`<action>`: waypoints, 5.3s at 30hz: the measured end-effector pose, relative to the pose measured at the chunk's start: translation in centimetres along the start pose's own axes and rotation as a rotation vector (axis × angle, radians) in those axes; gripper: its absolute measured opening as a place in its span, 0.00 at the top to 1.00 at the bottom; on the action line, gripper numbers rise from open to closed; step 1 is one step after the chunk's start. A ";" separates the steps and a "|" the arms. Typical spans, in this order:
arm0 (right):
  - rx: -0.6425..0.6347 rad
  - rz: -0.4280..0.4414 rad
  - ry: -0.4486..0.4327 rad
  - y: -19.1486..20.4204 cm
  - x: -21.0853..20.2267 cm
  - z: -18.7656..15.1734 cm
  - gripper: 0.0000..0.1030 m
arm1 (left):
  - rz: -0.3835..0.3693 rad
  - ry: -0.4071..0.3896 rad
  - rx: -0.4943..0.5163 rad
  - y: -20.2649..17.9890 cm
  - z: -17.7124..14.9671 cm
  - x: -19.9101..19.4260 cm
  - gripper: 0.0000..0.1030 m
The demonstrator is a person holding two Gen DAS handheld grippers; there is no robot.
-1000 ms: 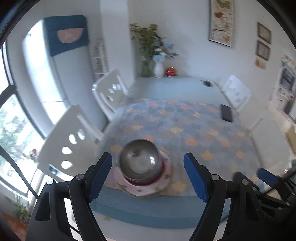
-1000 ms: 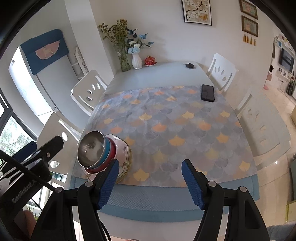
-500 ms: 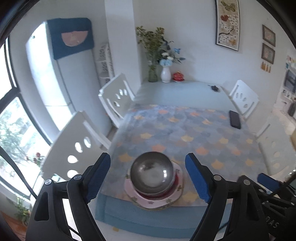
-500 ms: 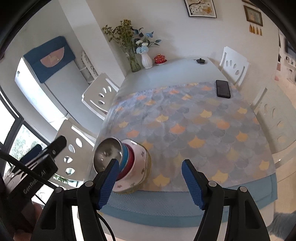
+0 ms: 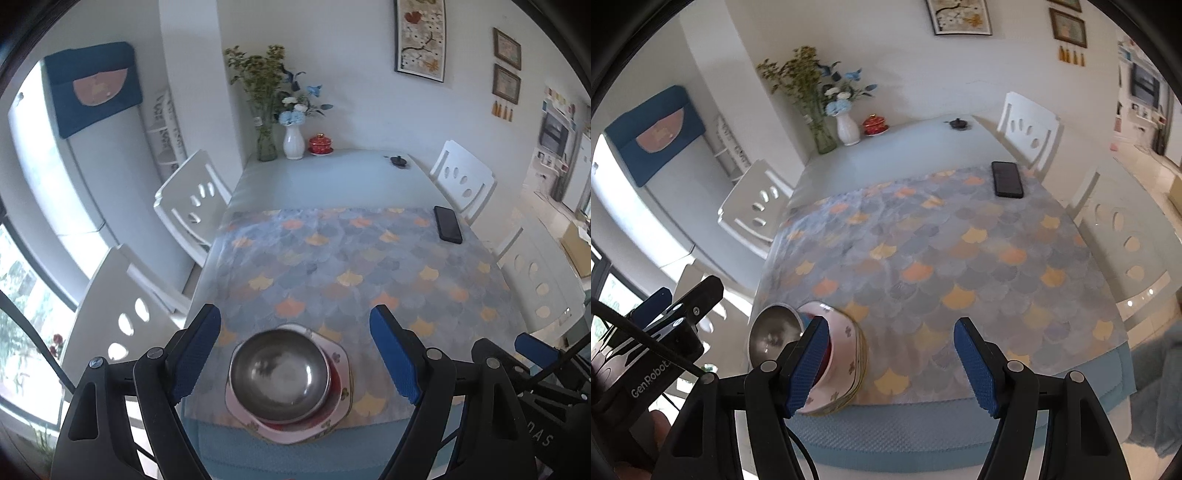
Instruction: Organize plates and bowls
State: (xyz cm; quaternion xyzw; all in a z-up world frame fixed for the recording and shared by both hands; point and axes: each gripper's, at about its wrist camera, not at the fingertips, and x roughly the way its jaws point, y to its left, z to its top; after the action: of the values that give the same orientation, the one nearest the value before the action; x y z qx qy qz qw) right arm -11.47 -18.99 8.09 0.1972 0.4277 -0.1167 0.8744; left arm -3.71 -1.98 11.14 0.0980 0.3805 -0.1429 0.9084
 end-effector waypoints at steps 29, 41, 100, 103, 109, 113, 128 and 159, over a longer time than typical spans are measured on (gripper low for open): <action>-0.026 -0.103 0.013 4.5 8.1 5.0 0.34 | -0.080 -0.010 0.039 4.0 6.0 7.1 0.21; -0.072 -0.130 0.013 5.1 9.4 4.8 0.34 | -0.070 0.034 0.019 3.8 5.7 8.8 0.21; -0.270 -0.279 0.063 11.5 10.6 2.4 0.34 | -0.015 0.089 -0.063 7.4 3.4 9.6 0.21; -0.273 -0.281 0.060 11.5 10.6 2.4 0.34 | -0.013 0.093 -0.060 7.4 3.4 9.6 0.21; -0.264 -0.283 0.072 11.3 10.7 2.3 0.34 | -0.013 0.104 -0.053 7.2 3.4 9.6 0.21; -0.265 -0.289 0.059 11.2 10.6 2.0 0.34 | -0.005 0.094 -0.035 6.7 3.4 9.4 0.21; -0.199 -0.318 0.035 8.8 9.5 2.1 0.34 | -0.008 0.100 0.018 4.7 2.6 9.3 0.20; -0.152 -0.248 0.082 9.4 11.5 2.7 0.34 | 0.040 0.130 -0.056 6.7 2.3 10.4 0.20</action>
State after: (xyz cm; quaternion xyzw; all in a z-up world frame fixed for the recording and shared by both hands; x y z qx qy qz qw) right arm 0.89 -12.21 2.76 0.0807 0.4917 -0.1831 0.8475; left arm 7.00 1.72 5.75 0.0890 0.4405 -0.1073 0.8868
